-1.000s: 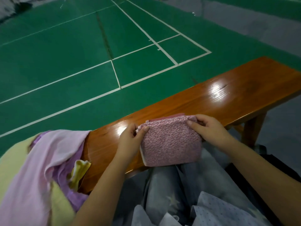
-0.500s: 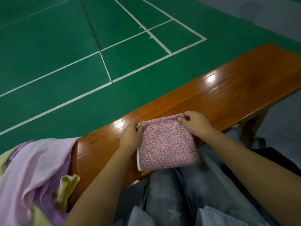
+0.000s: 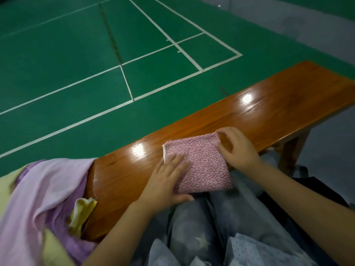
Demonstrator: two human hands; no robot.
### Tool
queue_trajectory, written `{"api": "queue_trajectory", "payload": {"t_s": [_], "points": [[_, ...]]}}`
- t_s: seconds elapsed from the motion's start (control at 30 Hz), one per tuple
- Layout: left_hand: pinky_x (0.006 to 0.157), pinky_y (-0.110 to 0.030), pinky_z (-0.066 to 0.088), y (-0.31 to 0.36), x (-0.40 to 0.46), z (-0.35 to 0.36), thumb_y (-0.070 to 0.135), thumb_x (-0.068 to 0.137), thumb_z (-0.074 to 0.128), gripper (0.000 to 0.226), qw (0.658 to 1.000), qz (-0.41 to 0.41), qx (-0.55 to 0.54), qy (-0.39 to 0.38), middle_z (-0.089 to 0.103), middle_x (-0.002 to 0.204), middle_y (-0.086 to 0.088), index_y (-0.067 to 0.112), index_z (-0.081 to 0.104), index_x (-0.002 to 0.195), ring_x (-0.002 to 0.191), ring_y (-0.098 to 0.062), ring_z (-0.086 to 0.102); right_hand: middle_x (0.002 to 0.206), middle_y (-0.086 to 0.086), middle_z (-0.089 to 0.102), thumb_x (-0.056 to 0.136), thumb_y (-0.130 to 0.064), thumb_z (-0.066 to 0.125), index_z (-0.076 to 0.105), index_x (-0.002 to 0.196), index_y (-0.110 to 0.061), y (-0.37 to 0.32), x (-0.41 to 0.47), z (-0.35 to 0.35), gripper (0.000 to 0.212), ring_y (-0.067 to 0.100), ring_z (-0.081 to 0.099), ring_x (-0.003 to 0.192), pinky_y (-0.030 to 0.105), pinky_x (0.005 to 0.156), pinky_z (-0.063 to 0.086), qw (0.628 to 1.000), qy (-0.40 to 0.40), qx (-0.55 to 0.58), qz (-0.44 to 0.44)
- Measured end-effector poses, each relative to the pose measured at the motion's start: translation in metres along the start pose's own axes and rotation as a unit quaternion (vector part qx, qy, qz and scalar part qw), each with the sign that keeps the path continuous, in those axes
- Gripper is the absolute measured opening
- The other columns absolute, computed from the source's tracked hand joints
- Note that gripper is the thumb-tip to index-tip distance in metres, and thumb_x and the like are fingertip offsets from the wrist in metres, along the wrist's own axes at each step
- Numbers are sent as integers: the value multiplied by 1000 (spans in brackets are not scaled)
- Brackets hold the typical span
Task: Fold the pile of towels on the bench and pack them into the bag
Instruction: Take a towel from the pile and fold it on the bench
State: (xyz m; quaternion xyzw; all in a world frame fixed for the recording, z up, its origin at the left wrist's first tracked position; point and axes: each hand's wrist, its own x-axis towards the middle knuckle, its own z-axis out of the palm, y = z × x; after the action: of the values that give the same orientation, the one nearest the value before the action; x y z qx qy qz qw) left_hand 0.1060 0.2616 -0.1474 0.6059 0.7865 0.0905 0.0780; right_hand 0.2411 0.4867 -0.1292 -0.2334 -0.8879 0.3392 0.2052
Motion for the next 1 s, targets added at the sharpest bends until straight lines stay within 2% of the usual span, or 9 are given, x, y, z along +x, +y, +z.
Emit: {"api": "queue_trajectory", "payload": {"t_s": [0.07,0.17,0.27,0.47,0.6,0.7,0.77,0.9,1.0], "points": [[119,-42,-11,-5,-8,18,71,79,54,101,997,2,41,-72,-18,158,16,39,-10,151,144,-7,-24,140,-14,38,84,-61,51,47,137,-21,-10,-19,-1,66,2,29,129,31,108,25,988,-103,-50,-104],[120,-42,-10,-9,-9,27,54,83,62,100,996,-25,39,-82,-18,156,18,39,-12,148,144,-8,-23,153,-20,4,67,-88,33,26,147,-35,3,-31,9,96,-1,-1,139,30,114,0,926,-280,-179,-177],[118,-39,-12,-9,-8,29,49,85,64,95,996,-27,32,-73,-13,156,20,40,-8,148,145,-7,-17,153,-19,-11,74,-75,50,7,150,-37,28,-38,13,95,1,-13,140,34,113,-16,883,-341,-264,-187],[116,-30,-11,3,-22,28,28,90,63,80,997,-56,-38,-28,2,153,23,41,10,149,143,3,-8,132,1,60,57,-25,89,50,129,-21,41,-54,19,82,17,56,122,47,112,19,915,-186,-227,-278],[120,-34,11,8,-36,15,17,85,68,56,982,-111,-148,37,40,137,27,32,50,136,129,11,31,116,-3,68,69,-27,68,65,112,-20,41,-63,8,44,11,63,108,58,108,27,956,-131,-137,-223],[103,-32,40,11,-43,-4,15,82,73,36,936,-184,-297,47,60,103,29,38,64,108,94,12,56,120,-14,61,81,-35,63,64,113,-23,21,-66,-5,35,-5,49,115,27,116,10,981,-144,9,-131],[84,-31,52,14,-44,-14,16,82,74,25,893,-215,-393,45,68,95,13,33,66,99,88,-1,63,116,-28,52,86,-24,68,62,113,-21,11,-67,-12,28,-16,38,112,4,107,9,981,-171,69,-53],[75,-27,56,16,-35,-21,24,88,67,20,835,-279,-468,80,70,101,2,20,63,106,90,-15,68,98,-13,68,88,-35,62,58,104,-34,-2,-60,-15,16,-2,61,95,22,84,48,974,-170,151,15],[74,-28,58,17,-21,-18,32,92,60,22,831,-314,-451,86,71,100,2,20,60,110,87,-14,69,95,-4,68,90,-42,52,57,106,-22,-5,-52,-5,26,10,64,88,37,76,54,985,-116,114,57]]}}
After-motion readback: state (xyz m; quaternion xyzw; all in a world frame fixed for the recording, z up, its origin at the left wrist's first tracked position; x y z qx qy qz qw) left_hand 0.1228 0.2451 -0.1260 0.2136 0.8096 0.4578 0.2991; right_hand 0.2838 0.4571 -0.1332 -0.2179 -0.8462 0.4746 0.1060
